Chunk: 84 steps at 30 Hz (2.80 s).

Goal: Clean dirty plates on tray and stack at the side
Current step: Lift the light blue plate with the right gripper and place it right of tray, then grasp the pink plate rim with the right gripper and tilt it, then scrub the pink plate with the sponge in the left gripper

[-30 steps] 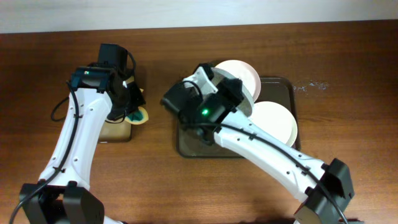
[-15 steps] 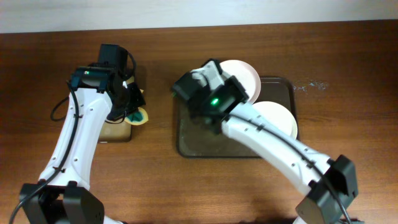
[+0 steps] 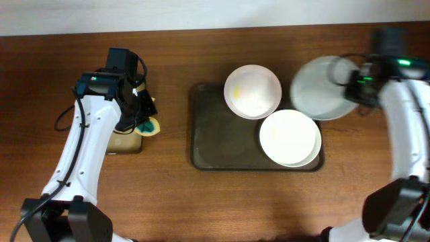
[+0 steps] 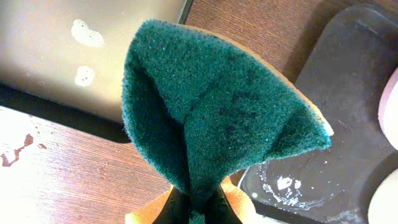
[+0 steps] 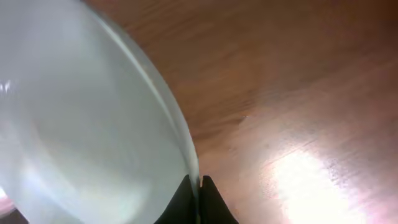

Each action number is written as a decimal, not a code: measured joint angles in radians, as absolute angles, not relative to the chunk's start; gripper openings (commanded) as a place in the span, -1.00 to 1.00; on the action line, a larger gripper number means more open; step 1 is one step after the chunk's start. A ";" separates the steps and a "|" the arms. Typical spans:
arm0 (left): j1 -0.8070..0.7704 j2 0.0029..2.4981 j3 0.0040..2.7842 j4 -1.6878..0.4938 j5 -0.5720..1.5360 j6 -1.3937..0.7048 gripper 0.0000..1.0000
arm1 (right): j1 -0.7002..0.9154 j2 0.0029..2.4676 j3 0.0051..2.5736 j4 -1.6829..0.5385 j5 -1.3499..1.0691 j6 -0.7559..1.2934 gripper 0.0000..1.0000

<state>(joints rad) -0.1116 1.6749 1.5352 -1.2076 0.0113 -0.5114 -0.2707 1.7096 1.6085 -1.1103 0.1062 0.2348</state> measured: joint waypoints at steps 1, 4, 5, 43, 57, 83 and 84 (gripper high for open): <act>-0.112 1.675 1.535 -1.208 0.012 -0.512 -1.00 | -0.341 1.713 1.584 -1.067 0.061 0.232 -0.92; -0.112 1.675 1.535 -1.208 0.011 -0.511 -1.00 | -0.489 1.742 1.519 -0.963 -0.044 0.231 -0.92; -0.112 1.675 1.535 -1.208 0.011 -0.511 -1.00 | -0.526 1.756 1.501 -0.932 -0.078 0.231 -0.92; -0.112 1.675 1.535 -1.186 0.011 -0.511 -1.00 | 0.084 2.049 1.434 -0.373 -0.092 0.187 0.02; -0.182 1.675 1.535 -1.158 0.011 -0.512 -1.00 | 0.147 2.107 1.439 -0.416 -0.095 0.208 -0.92; -0.356 1.745 1.535 -1.048 0.012 -0.512 -1.00 | 0.216 2.044 1.438 -0.730 -0.207 0.144 -0.35; -0.356 1.758 1.535 -1.048 0.013 -0.511 -1.00 | 0.216 2.044 1.436 -0.729 -0.201 0.159 -0.40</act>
<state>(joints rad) -0.3561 1.7580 1.5352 -1.0481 0.0128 -0.5114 0.2161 2.0438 1.4361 -0.7288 -0.2012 0.1593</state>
